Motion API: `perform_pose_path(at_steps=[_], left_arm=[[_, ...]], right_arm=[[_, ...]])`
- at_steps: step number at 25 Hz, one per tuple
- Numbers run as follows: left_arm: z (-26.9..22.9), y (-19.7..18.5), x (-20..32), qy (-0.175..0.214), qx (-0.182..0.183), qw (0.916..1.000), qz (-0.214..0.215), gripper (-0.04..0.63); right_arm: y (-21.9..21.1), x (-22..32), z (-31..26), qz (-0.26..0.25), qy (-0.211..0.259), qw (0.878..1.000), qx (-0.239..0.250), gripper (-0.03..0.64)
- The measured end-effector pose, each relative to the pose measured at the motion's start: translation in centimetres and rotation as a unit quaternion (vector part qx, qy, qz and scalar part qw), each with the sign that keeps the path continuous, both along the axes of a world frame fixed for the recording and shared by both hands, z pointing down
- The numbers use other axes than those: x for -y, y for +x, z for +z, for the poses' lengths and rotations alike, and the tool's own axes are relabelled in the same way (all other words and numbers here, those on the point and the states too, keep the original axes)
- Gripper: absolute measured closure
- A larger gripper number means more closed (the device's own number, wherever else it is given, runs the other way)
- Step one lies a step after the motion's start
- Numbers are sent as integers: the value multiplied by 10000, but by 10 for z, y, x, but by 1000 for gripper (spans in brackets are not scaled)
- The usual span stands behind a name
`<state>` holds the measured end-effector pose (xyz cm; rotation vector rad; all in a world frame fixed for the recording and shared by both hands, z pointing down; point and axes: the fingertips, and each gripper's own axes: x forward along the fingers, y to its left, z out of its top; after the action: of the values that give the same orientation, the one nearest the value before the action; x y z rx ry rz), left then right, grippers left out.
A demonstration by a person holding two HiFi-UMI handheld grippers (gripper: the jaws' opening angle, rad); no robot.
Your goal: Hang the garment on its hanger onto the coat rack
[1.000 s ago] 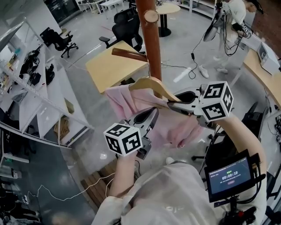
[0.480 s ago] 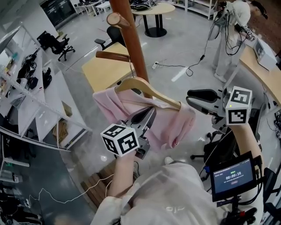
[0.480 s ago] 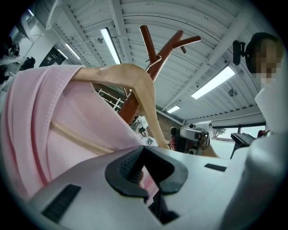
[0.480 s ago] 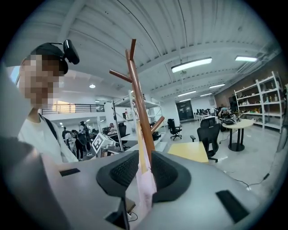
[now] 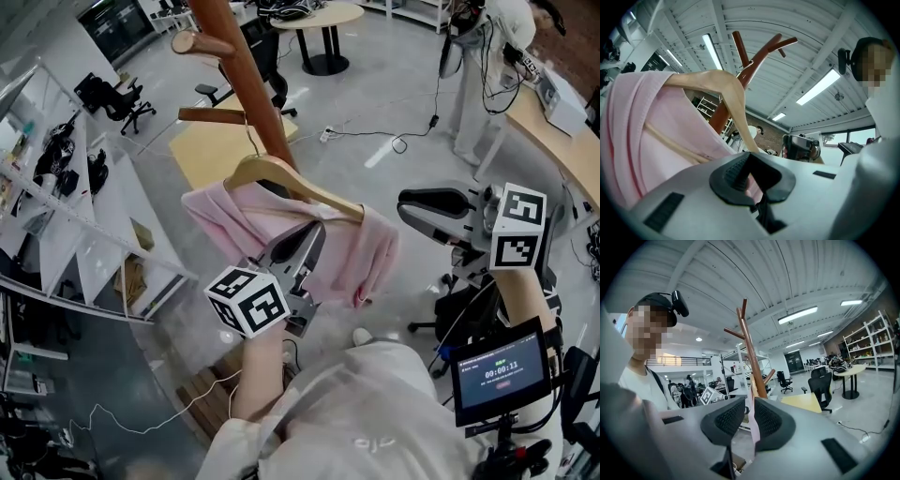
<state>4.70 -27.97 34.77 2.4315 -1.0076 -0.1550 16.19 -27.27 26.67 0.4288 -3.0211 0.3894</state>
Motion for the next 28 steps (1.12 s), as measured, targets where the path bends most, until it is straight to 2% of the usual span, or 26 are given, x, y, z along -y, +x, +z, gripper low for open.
perform_pose_path(at_steps=[6,10,14,17,20,24,28], left_arm=[[-14,-19,-15,52,-149,9994,-322,589],[-16,-43,-43,181,-254,9965,-775,589],[-26,-74,-83,371,-98,9885,-1459,589],[-39,-98,-118,467,81,9787,-1997,589],[-44,-136,-162,473,94,9637,-2626,589],[-23,-214,-236,441,171,9248,-3776,589],[-33,-246,-302,342,30,8940,-4467,589]], right_arm=[[-25,-8,-7,-477,-18,9989,42,552],[-54,-29,-14,-1012,215,9945,156,554],[-95,-57,-26,-1771,229,9833,350,555],[-123,-81,-40,-2252,231,9730,439,557],[-167,-114,-46,-2904,176,9552,545,557],[-260,-167,-19,-4015,-40,9137,637,557],[-306,-220,-15,-4667,-514,8803,687,557]])
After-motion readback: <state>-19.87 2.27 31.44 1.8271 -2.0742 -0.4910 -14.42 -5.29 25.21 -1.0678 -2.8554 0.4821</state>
